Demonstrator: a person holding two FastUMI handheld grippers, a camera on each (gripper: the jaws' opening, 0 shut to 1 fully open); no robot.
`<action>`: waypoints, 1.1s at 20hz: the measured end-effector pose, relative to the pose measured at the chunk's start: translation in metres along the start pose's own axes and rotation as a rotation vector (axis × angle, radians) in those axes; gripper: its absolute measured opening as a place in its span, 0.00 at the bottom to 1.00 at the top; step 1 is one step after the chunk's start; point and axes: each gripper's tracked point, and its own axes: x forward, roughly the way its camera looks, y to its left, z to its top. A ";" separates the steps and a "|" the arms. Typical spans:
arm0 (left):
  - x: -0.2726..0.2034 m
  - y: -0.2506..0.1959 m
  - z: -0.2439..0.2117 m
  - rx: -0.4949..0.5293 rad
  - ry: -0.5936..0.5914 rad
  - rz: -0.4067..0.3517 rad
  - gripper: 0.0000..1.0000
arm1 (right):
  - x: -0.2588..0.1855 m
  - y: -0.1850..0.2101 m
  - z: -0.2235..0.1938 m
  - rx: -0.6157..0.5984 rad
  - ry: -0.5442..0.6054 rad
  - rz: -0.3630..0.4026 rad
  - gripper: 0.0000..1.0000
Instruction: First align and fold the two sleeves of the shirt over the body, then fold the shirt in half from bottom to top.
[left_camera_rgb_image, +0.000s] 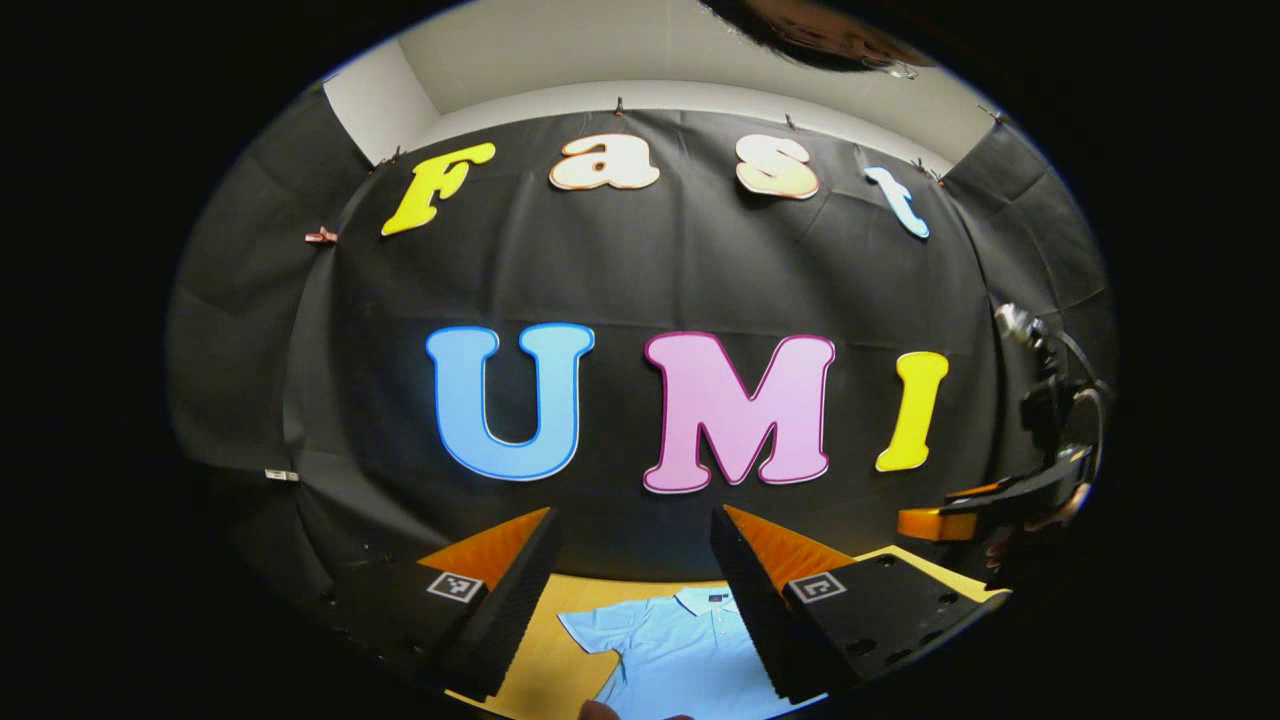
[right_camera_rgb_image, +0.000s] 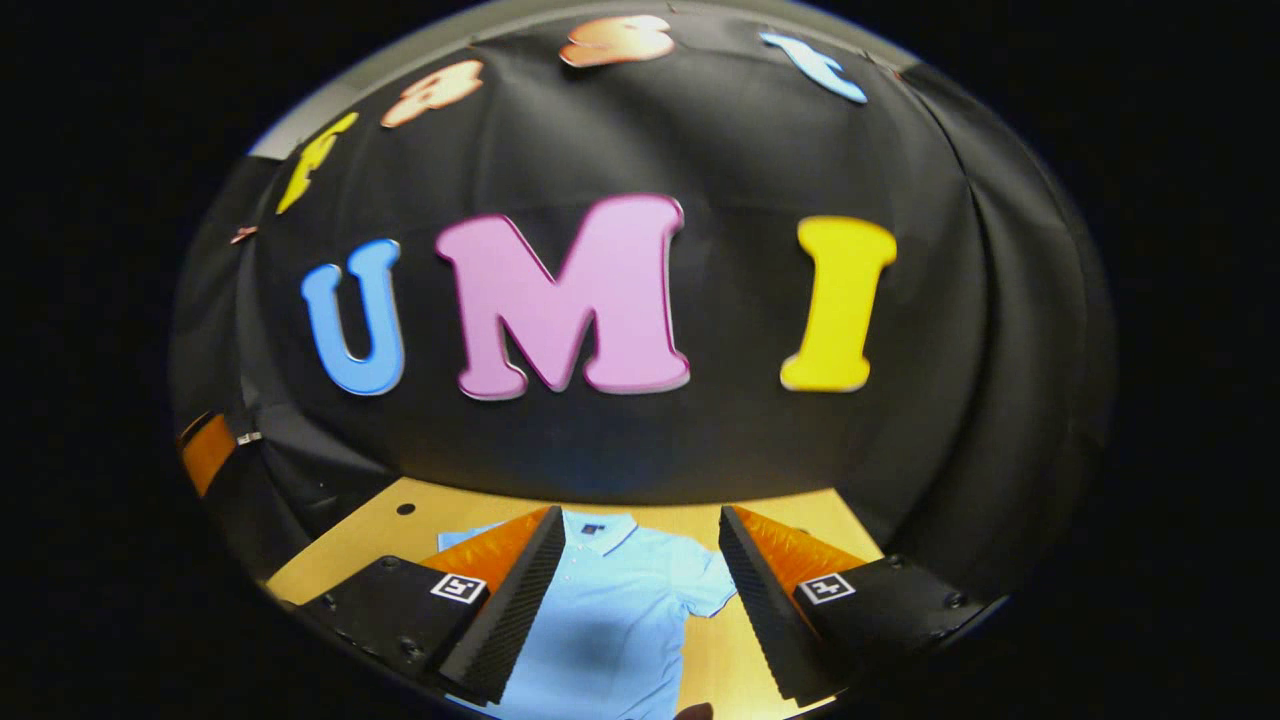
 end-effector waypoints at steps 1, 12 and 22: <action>0.003 0.000 -0.009 0.001 0.015 0.009 0.95 | 0.027 -0.019 -0.021 0.031 0.047 -0.023 0.98; 0.031 -0.005 -0.065 0.016 0.107 0.047 0.95 | 0.176 -0.109 -0.188 0.142 0.340 -0.163 0.97; 0.031 0.004 -0.088 0.023 0.160 0.075 0.95 | 0.223 -0.139 -0.241 0.152 0.427 -0.276 0.93</action>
